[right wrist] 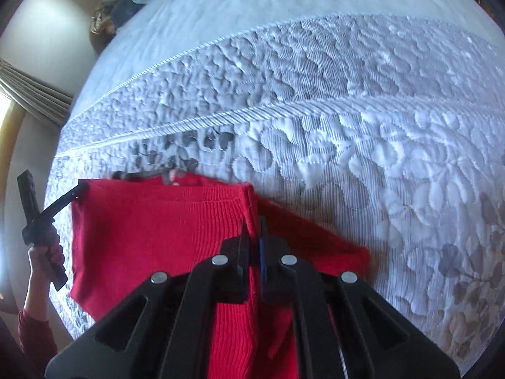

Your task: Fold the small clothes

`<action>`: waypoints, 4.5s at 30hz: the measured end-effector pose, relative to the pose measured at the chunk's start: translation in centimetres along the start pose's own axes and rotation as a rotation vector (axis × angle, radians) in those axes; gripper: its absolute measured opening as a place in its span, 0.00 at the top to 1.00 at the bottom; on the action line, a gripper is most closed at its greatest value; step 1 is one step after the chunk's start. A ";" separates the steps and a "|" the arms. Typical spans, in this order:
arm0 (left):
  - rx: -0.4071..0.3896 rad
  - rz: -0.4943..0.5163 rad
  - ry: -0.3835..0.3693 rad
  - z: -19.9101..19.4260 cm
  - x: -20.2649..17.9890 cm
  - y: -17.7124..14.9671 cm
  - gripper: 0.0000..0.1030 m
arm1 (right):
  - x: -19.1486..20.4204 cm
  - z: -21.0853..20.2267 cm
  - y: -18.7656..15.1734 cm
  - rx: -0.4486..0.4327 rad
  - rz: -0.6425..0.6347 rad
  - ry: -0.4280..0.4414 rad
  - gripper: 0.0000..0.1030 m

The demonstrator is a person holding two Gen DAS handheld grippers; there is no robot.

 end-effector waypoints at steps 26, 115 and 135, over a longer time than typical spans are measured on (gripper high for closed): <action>0.161 -0.065 -0.020 -13.0 1.0 -19.0 0.47 | -0.2 -8.0 -20.9 0.112 -0.145 0.079 0.52; 0.255 0.008 -0.100 -19.1 -9.6 -34.7 0.77 | -8.6 -12.9 -42.4 0.238 -0.030 0.016 1.00; 0.217 -0.037 -0.056 -11.3 -7.0 -20.1 0.57 | -3.8 -10.0 -21.2 0.094 -0.054 0.009 0.58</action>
Point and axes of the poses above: each gripper's, at about its wrist camera, not at the fingertips, and z roughly the way its jaws point, x to its left, y to its top, the point moved 7 cm from there along z, roughly the way its jaws point, and after that the axes turned 7 degrees about z, right-handed, at the moved point
